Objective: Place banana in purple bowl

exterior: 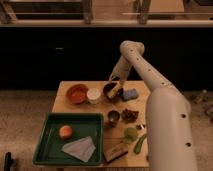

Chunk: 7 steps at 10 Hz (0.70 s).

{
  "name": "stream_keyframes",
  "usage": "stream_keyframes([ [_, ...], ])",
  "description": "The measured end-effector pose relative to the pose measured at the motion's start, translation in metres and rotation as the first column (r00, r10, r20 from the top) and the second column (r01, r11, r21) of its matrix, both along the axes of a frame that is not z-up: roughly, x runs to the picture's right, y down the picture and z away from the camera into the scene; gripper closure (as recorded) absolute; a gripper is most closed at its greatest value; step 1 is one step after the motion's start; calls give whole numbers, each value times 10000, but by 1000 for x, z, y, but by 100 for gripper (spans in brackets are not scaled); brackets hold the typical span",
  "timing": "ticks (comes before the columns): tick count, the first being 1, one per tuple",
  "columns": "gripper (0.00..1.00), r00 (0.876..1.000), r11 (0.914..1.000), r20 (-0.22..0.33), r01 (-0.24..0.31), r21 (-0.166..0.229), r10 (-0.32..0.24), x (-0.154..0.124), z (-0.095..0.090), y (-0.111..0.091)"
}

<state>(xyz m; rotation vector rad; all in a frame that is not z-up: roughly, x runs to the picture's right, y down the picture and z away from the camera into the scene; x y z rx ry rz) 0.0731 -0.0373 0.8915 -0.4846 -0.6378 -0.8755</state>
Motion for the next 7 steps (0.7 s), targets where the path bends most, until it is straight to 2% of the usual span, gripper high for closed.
stream_keyframes([
  [4, 20, 9996, 9993, -181, -226, 303, 232, 4, -2, -5],
  [7, 20, 9986, 9969, -331, -389, 687, 412, 10, -8, -14],
])
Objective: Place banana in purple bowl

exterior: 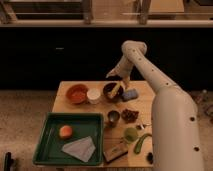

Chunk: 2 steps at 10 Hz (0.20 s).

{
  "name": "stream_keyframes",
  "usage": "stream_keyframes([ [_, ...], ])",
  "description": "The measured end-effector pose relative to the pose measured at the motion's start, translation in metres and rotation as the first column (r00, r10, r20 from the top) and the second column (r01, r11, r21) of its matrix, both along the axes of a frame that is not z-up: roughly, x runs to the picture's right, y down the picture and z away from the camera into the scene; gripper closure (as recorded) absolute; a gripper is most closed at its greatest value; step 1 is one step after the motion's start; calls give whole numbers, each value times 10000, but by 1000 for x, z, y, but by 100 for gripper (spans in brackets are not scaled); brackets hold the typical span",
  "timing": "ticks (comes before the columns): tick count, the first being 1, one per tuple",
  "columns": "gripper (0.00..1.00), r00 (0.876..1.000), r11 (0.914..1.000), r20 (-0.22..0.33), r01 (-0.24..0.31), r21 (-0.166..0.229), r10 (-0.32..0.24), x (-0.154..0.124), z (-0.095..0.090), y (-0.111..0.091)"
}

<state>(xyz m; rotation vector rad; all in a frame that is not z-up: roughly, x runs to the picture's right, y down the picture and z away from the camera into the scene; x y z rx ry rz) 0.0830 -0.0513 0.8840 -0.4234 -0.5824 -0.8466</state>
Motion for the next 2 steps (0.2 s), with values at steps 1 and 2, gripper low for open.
stream_keyframes([
  [1, 20, 10000, 10000, -48, -33, 64, 33, 2, -1, -2],
  [2, 20, 9999, 9998, -128, -82, 160, 84, 4, -2, -5],
])
